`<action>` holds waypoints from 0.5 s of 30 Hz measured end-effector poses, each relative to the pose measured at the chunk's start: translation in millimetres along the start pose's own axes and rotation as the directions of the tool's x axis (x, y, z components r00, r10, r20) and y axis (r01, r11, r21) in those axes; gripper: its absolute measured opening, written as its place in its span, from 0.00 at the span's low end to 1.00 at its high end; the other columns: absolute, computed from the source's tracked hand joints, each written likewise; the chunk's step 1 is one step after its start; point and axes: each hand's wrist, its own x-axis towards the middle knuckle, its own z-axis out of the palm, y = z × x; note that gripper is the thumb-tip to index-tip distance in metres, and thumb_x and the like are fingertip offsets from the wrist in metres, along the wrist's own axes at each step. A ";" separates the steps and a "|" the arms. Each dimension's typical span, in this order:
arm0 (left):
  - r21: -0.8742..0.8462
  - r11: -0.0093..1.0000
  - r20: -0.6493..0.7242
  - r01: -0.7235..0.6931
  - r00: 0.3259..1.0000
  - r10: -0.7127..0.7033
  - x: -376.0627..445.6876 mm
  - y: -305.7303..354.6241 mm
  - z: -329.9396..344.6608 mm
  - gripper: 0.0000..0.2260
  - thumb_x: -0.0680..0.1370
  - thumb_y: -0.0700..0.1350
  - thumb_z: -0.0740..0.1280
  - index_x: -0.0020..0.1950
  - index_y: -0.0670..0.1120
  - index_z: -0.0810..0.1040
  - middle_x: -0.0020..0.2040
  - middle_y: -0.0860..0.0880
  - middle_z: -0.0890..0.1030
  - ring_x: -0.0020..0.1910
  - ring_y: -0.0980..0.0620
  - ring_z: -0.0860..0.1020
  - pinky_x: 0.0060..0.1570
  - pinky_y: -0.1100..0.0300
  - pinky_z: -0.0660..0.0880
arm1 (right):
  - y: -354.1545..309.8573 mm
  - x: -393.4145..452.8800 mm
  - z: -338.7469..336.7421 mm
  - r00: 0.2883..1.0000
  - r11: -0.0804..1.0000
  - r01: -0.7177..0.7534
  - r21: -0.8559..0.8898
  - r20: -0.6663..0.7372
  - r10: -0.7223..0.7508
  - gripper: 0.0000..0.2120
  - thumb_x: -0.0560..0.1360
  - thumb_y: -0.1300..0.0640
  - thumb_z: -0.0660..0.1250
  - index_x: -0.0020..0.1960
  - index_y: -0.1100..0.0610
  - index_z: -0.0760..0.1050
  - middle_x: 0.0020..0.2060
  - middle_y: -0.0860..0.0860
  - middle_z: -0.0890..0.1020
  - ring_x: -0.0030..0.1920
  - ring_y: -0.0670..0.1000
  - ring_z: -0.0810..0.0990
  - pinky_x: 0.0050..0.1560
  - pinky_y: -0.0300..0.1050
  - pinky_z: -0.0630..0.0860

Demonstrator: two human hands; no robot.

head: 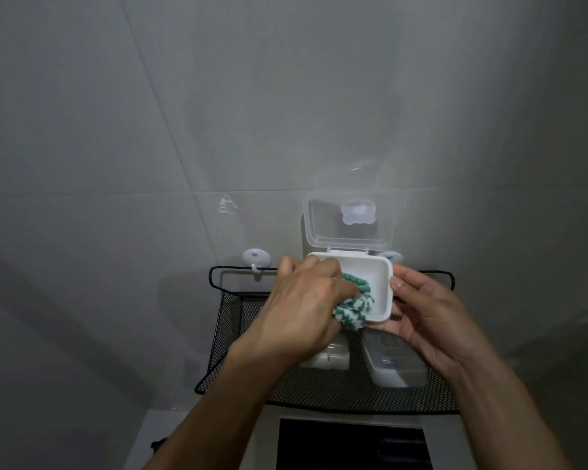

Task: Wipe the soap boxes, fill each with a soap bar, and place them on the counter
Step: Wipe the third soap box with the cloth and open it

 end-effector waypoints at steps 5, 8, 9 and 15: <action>-0.027 0.999 -0.057 -0.036 0.998 0.034 1.5 13.8 3.4 0.11 0.74 0.47 0.67 0.55 0.56 0.80 0.48 0.53 0.73 0.50 0.51 0.69 0.46 0.54 0.56 | -0.6 0.9 8.1 0.999 0.998 0.023 -0.054 0.043 -0.020 0.19 0.73 0.64 0.68 0.64 0.61 0.78 0.55 0.61 0.85 0.48 0.55 0.86 0.40 0.49 0.84; -0.031 0.999 -0.065 -0.034 0.997 0.032 0.5 15.1 4.5 0.12 0.75 0.48 0.67 0.58 0.57 0.80 0.49 0.54 0.73 0.50 0.52 0.68 0.47 0.54 0.57 | -4.3 0.7 5.2 0.999 0.997 0.039 -0.065 0.025 -0.037 0.20 0.72 0.64 0.68 0.64 0.62 0.77 0.55 0.61 0.85 0.47 0.55 0.86 0.40 0.50 0.84; -0.018 0.999 -0.062 -0.034 0.998 0.033 -0.2 12.8 4.0 0.13 0.75 0.47 0.67 0.59 0.57 0.80 0.49 0.53 0.74 0.51 0.51 0.69 0.47 0.53 0.58 | -5.4 0.5 3.1 0.999 0.997 0.039 -0.065 0.016 -0.038 0.20 0.72 0.64 0.67 0.64 0.63 0.77 0.55 0.62 0.85 0.47 0.56 0.86 0.40 0.51 0.84; 0.050 0.999 -0.051 0.003 0.999 0.000 -9.0 -14.2 1.9 0.12 0.77 0.48 0.69 0.59 0.59 0.81 0.52 0.56 0.75 0.53 0.53 0.69 0.53 0.50 0.61 | -11.4 -4.0 -7.8 1.000 0.996 0.010 -0.085 -0.004 -0.011 0.22 0.72 0.66 0.65 0.67 0.64 0.75 0.58 0.63 0.83 0.52 0.61 0.86 0.43 0.56 0.84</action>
